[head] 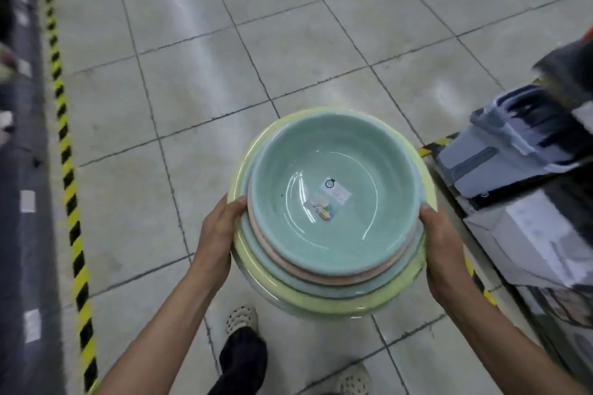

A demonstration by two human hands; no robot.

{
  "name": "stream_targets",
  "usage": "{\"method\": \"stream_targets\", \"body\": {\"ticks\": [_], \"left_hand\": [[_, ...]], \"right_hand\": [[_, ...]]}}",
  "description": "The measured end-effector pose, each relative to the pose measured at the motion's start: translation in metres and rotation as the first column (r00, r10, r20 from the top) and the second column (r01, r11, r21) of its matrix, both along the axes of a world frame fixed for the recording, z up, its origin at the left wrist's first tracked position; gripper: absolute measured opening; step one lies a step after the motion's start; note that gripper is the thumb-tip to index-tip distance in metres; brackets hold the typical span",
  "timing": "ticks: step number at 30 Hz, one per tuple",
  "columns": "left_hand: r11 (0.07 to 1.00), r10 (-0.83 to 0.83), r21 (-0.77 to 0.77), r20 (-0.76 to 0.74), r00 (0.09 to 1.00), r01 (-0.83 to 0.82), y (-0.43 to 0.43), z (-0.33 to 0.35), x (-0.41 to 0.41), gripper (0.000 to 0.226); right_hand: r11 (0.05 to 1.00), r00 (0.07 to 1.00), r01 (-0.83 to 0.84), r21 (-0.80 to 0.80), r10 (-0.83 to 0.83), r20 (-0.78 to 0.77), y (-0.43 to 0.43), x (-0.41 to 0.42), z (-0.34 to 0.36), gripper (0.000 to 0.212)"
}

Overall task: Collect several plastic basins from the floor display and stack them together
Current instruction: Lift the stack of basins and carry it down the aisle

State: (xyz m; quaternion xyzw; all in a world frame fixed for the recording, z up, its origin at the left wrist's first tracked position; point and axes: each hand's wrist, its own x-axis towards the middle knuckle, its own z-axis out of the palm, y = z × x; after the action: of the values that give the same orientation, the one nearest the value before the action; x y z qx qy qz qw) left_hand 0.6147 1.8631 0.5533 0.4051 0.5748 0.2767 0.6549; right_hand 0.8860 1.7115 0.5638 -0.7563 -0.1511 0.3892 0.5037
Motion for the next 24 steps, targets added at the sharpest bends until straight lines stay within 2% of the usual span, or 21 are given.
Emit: {"method": "stream_targets", "body": {"ticks": [2, 5, 10, 17, 21, 24], "left_hand": [[0.998, 0.067, 0.005, -0.001, 0.998, -0.067, -0.011, 0.075, -0.026, 0.027], [0.986, 0.166, 0.027, 0.009, 0.986, -0.166, -0.028, 0.178, -0.07, 0.032], [0.924, 0.38, 0.036, 0.005, 0.925, -0.38, -0.055, 0.29, -0.166, 0.048], [0.735, 0.675, 0.088, 0.005, 0.738, -0.673, -0.079, 0.328, -0.279, 0.043], [0.608, 0.79, 0.098, 0.026, 0.613, -0.788, -0.076, 0.337, -0.318, 0.036], [0.524, 0.848, 0.062, 0.046, 0.527, -0.849, -0.067, 0.338, -0.338, 0.035]], "right_hand": [[0.996, 0.996, -0.087, 0.013, 0.087, 0.012, 0.01, -0.016, 0.077, 0.046], [0.97, 0.969, -0.235, 0.059, 0.23, 0.086, 0.027, -0.05, 0.184, 0.037], [0.912, 0.915, -0.403, 0.075, 0.397, 0.074, 0.064, -0.134, 0.291, 0.028], [0.759, 0.766, -0.643, 0.103, 0.641, 0.053, 0.146, -0.258, 0.348, 0.015], [0.651, 0.661, -0.75, 0.118, 0.746, 0.083, 0.192, -0.317, 0.36, 0.017], [0.577, 0.586, -0.808, 0.116, 0.807, 0.069, 0.226, -0.353, 0.363, 0.027]]}}
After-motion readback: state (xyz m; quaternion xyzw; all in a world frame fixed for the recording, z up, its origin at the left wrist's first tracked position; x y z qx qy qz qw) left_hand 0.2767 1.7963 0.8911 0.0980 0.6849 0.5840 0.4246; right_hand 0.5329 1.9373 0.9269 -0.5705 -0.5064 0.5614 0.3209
